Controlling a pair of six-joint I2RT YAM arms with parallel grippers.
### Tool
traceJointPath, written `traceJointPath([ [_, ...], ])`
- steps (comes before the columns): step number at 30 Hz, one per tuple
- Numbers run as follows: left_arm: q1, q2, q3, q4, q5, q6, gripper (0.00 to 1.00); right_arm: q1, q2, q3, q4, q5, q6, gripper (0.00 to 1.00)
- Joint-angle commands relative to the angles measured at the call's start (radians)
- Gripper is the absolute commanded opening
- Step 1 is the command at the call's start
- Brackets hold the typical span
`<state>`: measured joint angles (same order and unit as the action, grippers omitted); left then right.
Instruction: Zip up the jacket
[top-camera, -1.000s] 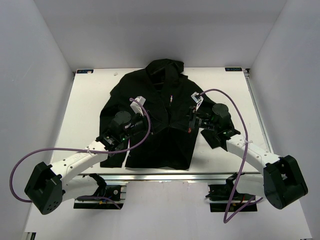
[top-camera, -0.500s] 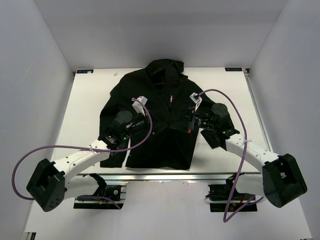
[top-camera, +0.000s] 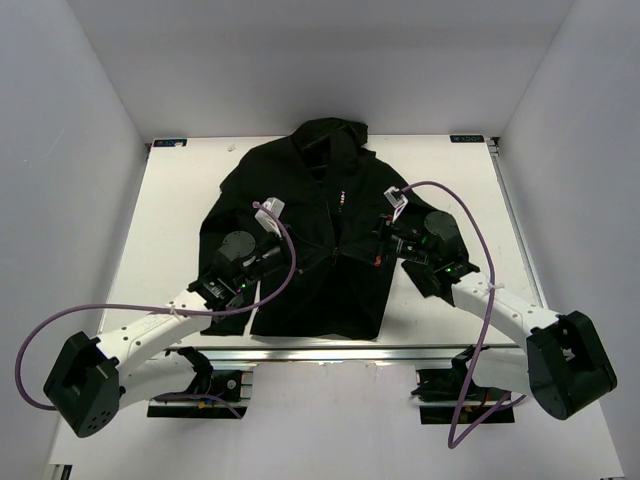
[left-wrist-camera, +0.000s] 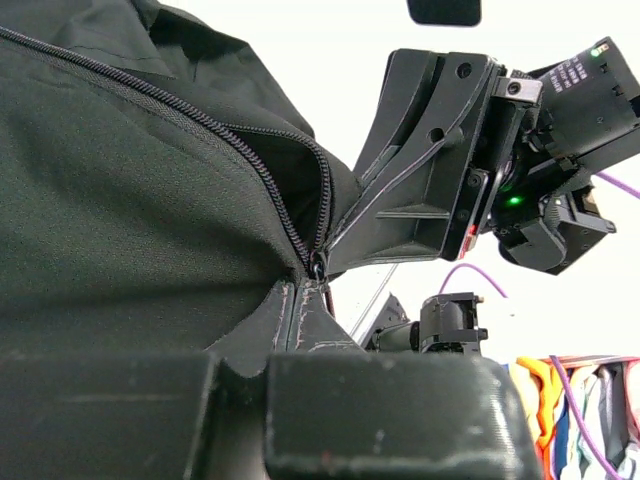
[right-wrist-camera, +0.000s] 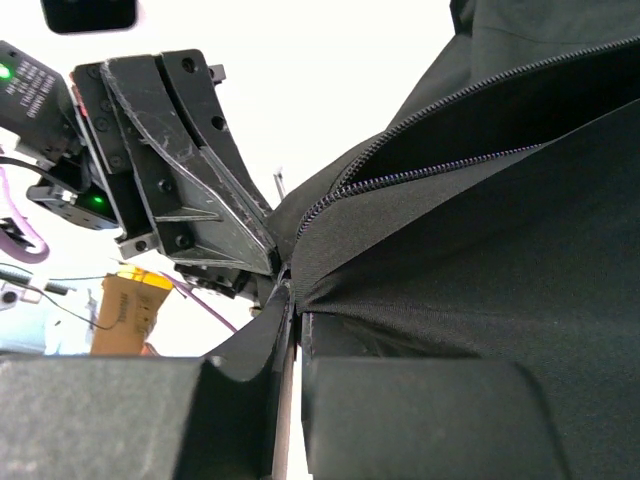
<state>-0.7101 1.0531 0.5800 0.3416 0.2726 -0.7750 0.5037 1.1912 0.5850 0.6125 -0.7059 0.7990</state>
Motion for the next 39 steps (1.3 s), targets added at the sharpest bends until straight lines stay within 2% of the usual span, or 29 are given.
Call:
traceJointPath([
  [1,0.000,-0.042,-0.008,-0.018,0.008,0.016,0.00,-0.025,-0.028,0.004,0.135,0.085,0.046,0.00],
  [6,0.000,-0.045,-0.016,0.011,0.043,0.032,0.00,-0.025,-0.004,-0.001,0.179,0.080,0.080,0.00],
  [11,-0.002,-0.042,-0.002,-0.055,0.059,0.054,0.00,-0.028,0.005,0.030,0.187,0.106,0.074,0.00],
  [16,-0.002,-0.062,0.007,-0.136,0.076,0.077,0.00,-0.034,0.005,0.041,0.151,0.169,0.059,0.00],
  [22,-0.002,-0.079,-0.019,-0.144,0.120,0.057,0.00,-0.034,0.019,0.044,0.158,0.258,0.051,0.00],
  [28,0.000,-0.076,-0.035,-0.138,0.171,0.042,0.00,-0.034,0.056,0.082,0.173,0.198,0.023,0.00],
  [30,-0.002,-0.071,-0.045,-0.136,0.169,0.031,0.00,-0.034,0.061,0.090,0.184,0.120,0.011,0.00],
  [32,0.000,-0.068,-0.046,-0.135,0.139,0.016,0.00,-0.034,0.064,0.105,0.124,0.048,-0.004,0.00],
  [34,-0.002,-0.059,-0.040,-0.112,0.125,0.008,0.00,-0.031,0.045,0.047,0.128,0.030,0.003,0.00],
  [39,0.000,-0.036,-0.040,-0.069,0.088,-0.047,0.00,-0.014,0.010,0.013,-0.024,0.054,-0.055,0.00],
])
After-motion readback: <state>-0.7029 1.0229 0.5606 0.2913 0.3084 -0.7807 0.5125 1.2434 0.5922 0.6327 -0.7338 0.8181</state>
